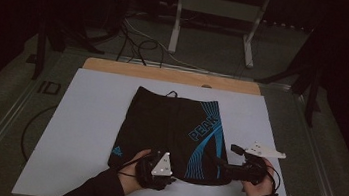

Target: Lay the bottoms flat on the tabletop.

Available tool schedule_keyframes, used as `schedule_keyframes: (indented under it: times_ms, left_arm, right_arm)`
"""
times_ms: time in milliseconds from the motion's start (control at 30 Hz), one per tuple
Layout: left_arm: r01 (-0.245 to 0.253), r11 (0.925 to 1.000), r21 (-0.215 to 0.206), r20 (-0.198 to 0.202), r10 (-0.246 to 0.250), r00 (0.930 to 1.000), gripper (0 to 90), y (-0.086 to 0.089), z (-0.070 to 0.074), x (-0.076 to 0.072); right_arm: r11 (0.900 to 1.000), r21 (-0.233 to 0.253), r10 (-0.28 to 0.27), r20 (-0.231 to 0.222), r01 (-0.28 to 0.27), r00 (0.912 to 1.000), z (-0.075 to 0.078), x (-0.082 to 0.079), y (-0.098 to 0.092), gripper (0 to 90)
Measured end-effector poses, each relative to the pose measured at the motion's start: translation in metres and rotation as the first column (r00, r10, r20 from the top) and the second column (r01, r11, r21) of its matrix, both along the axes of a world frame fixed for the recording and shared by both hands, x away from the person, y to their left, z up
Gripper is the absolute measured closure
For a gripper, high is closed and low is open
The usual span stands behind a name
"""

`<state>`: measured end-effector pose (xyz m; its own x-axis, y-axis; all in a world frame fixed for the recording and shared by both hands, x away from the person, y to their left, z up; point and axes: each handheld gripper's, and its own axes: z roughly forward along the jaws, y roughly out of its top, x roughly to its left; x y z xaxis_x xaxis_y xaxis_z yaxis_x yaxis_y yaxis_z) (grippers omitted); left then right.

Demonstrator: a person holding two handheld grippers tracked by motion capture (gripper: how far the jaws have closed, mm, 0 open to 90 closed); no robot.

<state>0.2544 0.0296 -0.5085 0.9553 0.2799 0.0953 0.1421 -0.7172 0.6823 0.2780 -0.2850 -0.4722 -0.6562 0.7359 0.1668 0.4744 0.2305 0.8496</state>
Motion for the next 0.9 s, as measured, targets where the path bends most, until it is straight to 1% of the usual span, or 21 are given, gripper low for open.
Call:
schedule_keyframes:
  times_ms: [33,67,100,133,200,233,333,367,400,433,467,500,533,633,667,767,800,833,900]
  left_arm:
    - [0.0,1.0,0.0,0.0,0.0,1.0,60.5,0.0,0.0,0.0]
    - [-0.008,0.9996,0.026,0.024,0.007,0.9997,60.5,-0.003,-0.004,-0.001]
    - [-0.022,0.9994,0.027,0.029,0.021,0.9994,62.6,-0.004,-0.005,-0.001]
    - [-0.041,0.9989,0.024,0.03,0.04,0.9988,65.9,-0.005,-0.005,0.0]
    - [-0.058,0.9982,0.017,0.035,0.057,0.9977,69.7,-0.006,-0.006,0.0]
    - [-0.08,0.9967,0.009,0.031,0.08,0.9963,72.5,-0.007,-0.006,0.001]
    - [-0.072,0.9974,0.005,0.02,0.072,0.9972,84.8,-0.007,0.0,0.002]
    - [-0.071,0.9975,0.001,0.014,0.071,0.9974,87.2,-0.007,0.004,0.002]
    - [-0.068,0.9977,-0.003,0.016,0.068,0.9976,87.3,-0.007,0.007,0.002]
    - [-0.067,0.9977,-0.009,0.02,0.068,0.9975,87.5,-0.006,0.013,0.0]
    - [-0.067,0.9977,-0.009,0.02,0.068,0.9975,87.8,-0.006,0.013,0.0]
    - [-0.069,0.9973,-0.025,0.015,0.069,0.9975,87.8,-0.004,0.021,-0.001]
    - [-0.069,0.9972,-0.028,0.017,0.069,0.9974,87.9,-0.003,0.025,-0.002]
    - [-0.085,0.9956,-0.041,0.013,0.085,0.9963,87.9,0.0,0.039,-0.006]
    - [-0.091,0.9952,-0.036,0.012,0.092,0.9957,87.9,0.002,0.042,-0.007]
    - [-0.094,0.9949,-0.037,-0.02,0.093,0.9955,87.8,0.003,0.043,-0.009]
    - [-0.094,0.9952,-0.026,-0.028,0.093,0.9953,87.8,0.004,0.041,-0.01]
    - [-0.094,0.9952,-0.024,-0.037,0.094,0.9949,87.7,0.004,0.039,-0.011]
    - [-0.092,0.9957,-0.01,-0.045,0.092,0.9948,87.2,0.004,0.035,-0.013]
  right_arm:
    - [1.0,0.0,0.0,0.0,0.0,1.0,0.0,0.0,0.0,14.6]
    - [1.0,0.003,0.0,0.0,0.0,1.0,0.0,0.0,0.0,14.6]
    - [1.0,-0.001,-0.002,0.004,0.002,1.0,0.0,0.0,0.0,14.6]
    - [1.0,0.001,-0.001,0.004,0.001,1.0,0.0,-0.001,0.0,14.6]
    - [1.0,-0.001,-0.003,0.004,0.003,1.0,0.001,-0.001,0.0,14.7]
    - [1.0,-0.002,-0.006,0.004,0.006,1.0,0.001,-0.001,0.0,14.7]
    - [1.0,-0.002,-0.006,0.006,0.006,1.0,0.001,-0.001,0.0,14.7]
    - [1.0,-0.003,-0.005,0.005,0.005,1.0,0.001,-0.001,0.0,14.7]
    - [1.0,-0.004,-0.008,0.008,0.008,0.9999,0.002,-0.002,0.0,14.7]
    - [1.0,-0.004,-0.007,0.009,0.007,0.9999,0.002,-0.002,-0.001,14.7]
    - [1.0,-0.004,-0.007,0.009,0.007,0.9999,0.002,-0.002,-0.001,14.7]
    - [1.0,0.0,-0.008,0.009,0.008,0.9999,0.002,-0.002,-0.001,14.7]
    - [1.0,0.005,-0.009,0.007,0.009,0.9999,0.002,-0.001,-0.001,14.7]
    - [1.0,-0.002,-0.004,0.009,0.004,1.0,0.002,-0.002,-0.001,14.7]
    - [1.0,-0.003,-0.001,0.007,0.001,1.0,0.002,-0.002,0.0,14.7]
    - [1.0,0.004,0.03,0.001,-0.03,0.9995,0.001,-0.003,0.001,14.9]
    - [0.999,-0.004,0.037,0.006,-0.037,0.9993,0.001,-0.004,0.002,14.8]
    - [0.999,-0.006,0.04,0.006,-0.04,0.9992,0.001,-0.005,0.002,14.9]
    - [0.999,0.005,0.038,0.01,-0.038,0.9992,0.001,-0.006,0.0,14.9]
